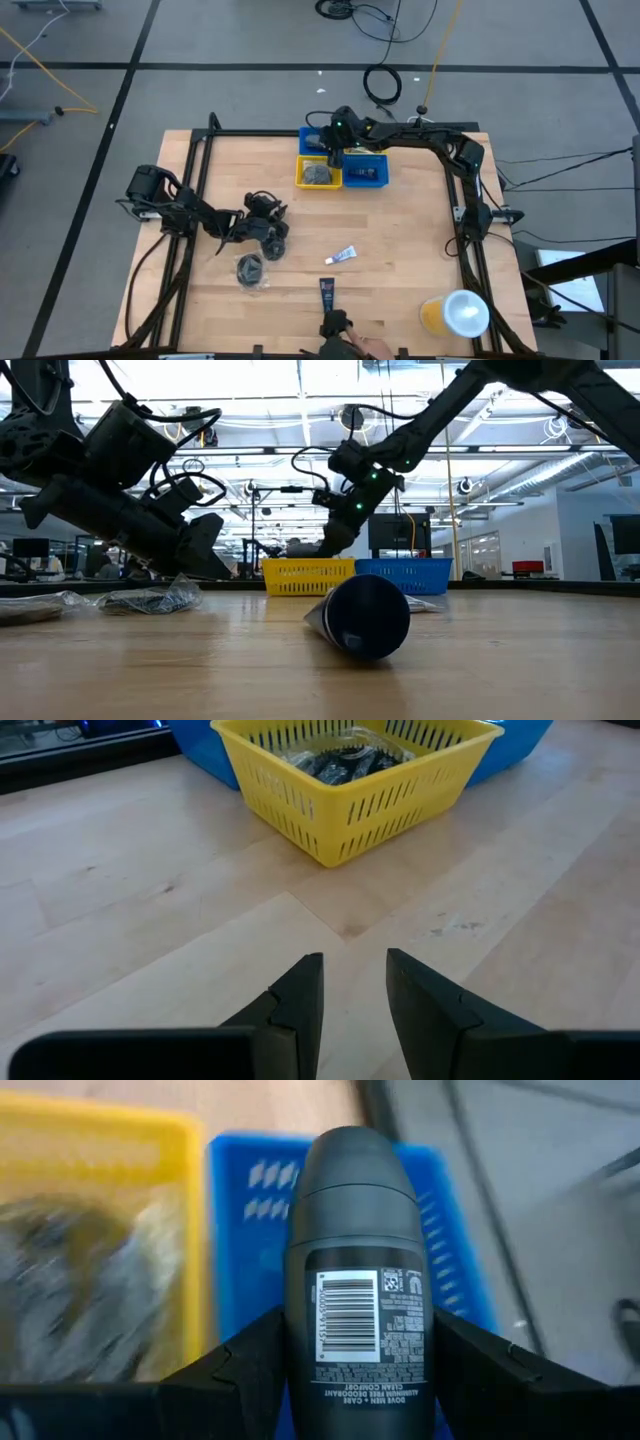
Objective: Pick & Place Travel size toiletries
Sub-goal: Put the gray deodorant into the left blue bin
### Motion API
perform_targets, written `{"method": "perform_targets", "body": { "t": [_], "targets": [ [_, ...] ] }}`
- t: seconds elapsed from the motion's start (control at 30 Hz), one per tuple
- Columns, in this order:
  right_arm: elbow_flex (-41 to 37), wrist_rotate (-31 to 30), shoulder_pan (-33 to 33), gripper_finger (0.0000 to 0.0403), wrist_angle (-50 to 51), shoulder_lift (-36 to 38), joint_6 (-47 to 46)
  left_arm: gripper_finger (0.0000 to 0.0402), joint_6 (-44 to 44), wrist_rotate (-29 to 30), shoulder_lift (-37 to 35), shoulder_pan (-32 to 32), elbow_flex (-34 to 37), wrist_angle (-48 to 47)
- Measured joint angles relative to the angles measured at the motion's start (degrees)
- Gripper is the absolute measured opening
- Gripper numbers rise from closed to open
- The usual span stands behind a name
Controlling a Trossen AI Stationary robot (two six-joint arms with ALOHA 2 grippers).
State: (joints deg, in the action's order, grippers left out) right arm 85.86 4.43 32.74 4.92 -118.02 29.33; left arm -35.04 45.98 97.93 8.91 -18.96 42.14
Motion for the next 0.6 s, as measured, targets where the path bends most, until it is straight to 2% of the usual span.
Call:
{"method": "perform_targets", "body": {
  "t": [0.13, 0.37, 0.6],
  "targets": [
    [-0.04, 3.3, 0.32, 0.0201, 0.67, -0.02, -0.45, 0.0108, -0.07, -0.34, 0.0, 0.09, 0.0, -0.01],
    [-0.04, 3.37, 0.62, 0.0203, 0.52, 0.0, -1.97, 0.0108, -0.13, -0.96, 0.0, 0.07, 0.0, -0.03],
    [-0.04, 3.36, 0.71, 0.0229, 0.13, 0.0, -3.12, 0.0108, -0.16, -0.98, 0.0, 0.07, 0.0, -0.04]
  ]
}}
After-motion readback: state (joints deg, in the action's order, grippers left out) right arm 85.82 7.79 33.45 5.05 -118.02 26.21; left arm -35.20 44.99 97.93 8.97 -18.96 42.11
